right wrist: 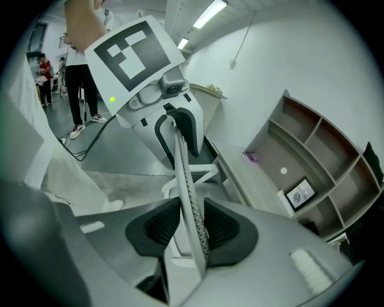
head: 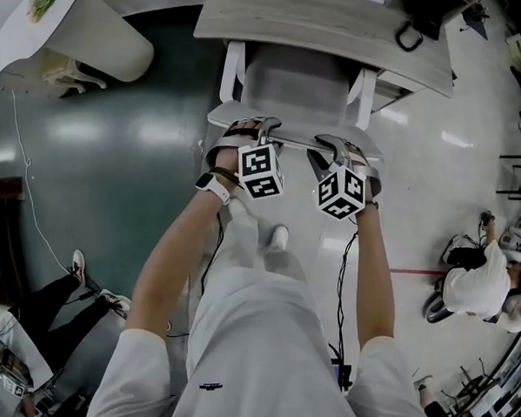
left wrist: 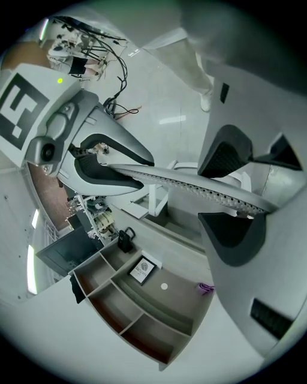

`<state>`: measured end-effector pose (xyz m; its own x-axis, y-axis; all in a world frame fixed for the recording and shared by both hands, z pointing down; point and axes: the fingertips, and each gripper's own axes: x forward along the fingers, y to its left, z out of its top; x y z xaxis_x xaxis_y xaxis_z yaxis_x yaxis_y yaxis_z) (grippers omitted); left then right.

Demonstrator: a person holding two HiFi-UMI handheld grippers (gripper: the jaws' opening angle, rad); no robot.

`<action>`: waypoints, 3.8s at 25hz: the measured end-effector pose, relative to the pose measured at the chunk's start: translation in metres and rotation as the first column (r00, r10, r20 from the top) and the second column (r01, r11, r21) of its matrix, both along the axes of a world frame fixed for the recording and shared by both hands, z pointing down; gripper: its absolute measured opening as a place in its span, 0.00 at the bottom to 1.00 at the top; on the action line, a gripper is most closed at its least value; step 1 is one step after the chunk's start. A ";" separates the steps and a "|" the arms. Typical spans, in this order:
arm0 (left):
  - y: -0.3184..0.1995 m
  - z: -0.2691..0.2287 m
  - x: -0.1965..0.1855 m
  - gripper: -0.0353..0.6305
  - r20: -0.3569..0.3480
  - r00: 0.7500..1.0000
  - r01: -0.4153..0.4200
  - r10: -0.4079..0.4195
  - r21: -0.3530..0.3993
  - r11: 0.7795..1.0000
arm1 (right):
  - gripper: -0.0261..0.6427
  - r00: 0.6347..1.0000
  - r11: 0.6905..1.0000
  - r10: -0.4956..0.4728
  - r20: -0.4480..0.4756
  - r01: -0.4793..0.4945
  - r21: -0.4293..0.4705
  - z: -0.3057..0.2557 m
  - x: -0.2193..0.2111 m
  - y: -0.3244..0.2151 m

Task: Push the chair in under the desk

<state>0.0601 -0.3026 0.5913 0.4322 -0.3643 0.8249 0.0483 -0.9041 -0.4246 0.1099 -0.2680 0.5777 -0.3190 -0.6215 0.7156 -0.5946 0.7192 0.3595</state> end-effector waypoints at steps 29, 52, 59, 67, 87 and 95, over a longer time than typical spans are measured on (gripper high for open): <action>-0.121 -0.003 0.053 0.33 -0.013 1.000 0.004 -0.003 0.056 0.998 | 0.25 0.998 0.999 0.005 -0.070 -0.001 0.054 0.002 0.054 -0.124; -0.192 -0.005 0.084 0.33 -0.005 1.000 -0.005 0.006 0.114 0.993 | 0.27 0.992 0.993 0.026 -0.127 -0.012 0.117 0.001 0.085 -0.195; -0.193 -0.006 0.080 0.34 -0.019 1.000 0.002 0.001 0.150 0.989 | 0.27 0.989 0.993 0.050 -0.139 -0.034 0.112 0.003 0.082 -0.196; -0.184 -0.012 0.079 0.41 -0.073 0.997 0.015 -0.008 0.099 0.995 | 0.33 0.986 0.993 0.089 -0.141 -0.076 0.093 -0.001 0.081 -0.192; -0.079 -0.114 0.017 0.37 -0.442 0.865 0.264 -0.235 0.003 0.965 | 0.28 0.989 0.954 0.141 0.041 -0.147 0.262 -0.106 0.042 -0.098; -0.008 -0.153 -0.029 0.29 -0.560 0.744 0.370 -0.365 -0.109 0.923 | 0.21 0.976 0.928 0.158 0.150 -0.199 0.315 -0.155 0.032 -0.023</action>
<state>0.0310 -0.3103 0.4387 0.6458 -0.5977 0.4750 -0.5349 -0.7982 -0.2771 0.1422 -0.2914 0.4230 -0.2515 -0.8686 0.4269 -0.7553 0.4519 0.4746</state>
